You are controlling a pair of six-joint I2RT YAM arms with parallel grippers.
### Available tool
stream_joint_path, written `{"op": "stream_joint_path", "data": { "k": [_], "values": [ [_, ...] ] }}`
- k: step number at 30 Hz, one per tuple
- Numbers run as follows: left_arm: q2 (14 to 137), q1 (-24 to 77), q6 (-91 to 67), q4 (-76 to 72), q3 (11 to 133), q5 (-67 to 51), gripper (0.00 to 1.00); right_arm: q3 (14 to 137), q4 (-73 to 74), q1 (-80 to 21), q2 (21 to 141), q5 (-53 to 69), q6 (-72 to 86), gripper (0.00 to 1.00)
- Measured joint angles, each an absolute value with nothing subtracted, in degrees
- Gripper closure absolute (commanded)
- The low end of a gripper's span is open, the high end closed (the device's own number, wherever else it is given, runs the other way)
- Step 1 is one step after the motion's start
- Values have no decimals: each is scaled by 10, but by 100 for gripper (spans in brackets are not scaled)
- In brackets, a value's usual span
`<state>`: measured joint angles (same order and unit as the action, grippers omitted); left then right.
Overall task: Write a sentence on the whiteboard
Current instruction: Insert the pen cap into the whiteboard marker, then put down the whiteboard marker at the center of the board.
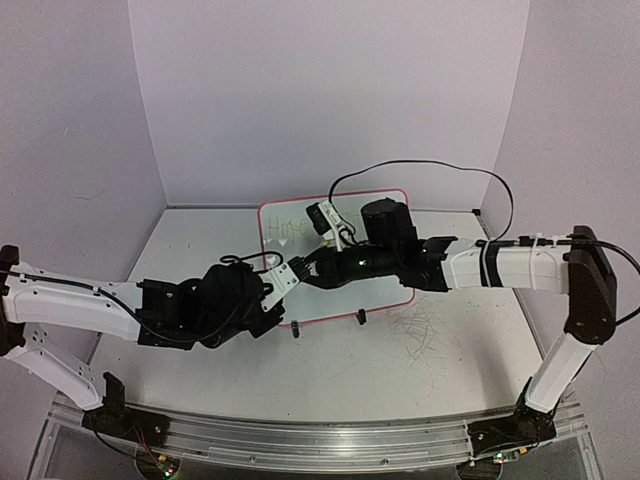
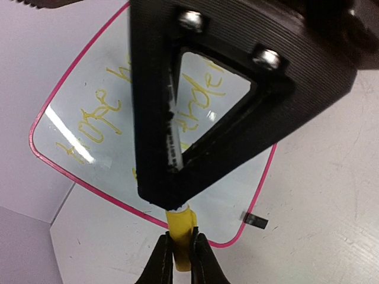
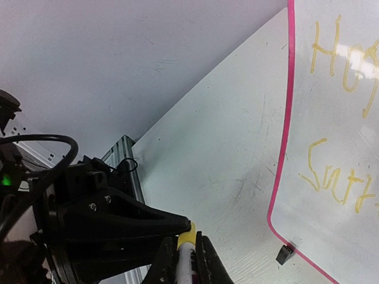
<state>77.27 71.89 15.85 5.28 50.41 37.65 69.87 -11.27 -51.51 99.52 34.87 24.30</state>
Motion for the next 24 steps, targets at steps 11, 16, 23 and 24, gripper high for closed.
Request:
{"op": "stream_joint_path", "data": {
  "k": [11,16,23,24],
  "values": [
    [677,739,-52,26,439,336,100,607,-74,-389,774,297,220,19],
    [629,735,-231,114,405,411,100,598,-70,-384,651,192,168,16],
    [519,627,-525,274,357,483,100,588,-55,-387,609,77,117,13],
    [509,608,-545,283,342,478,100,584,-48,-387,609,66,113,13]
  ]
}}
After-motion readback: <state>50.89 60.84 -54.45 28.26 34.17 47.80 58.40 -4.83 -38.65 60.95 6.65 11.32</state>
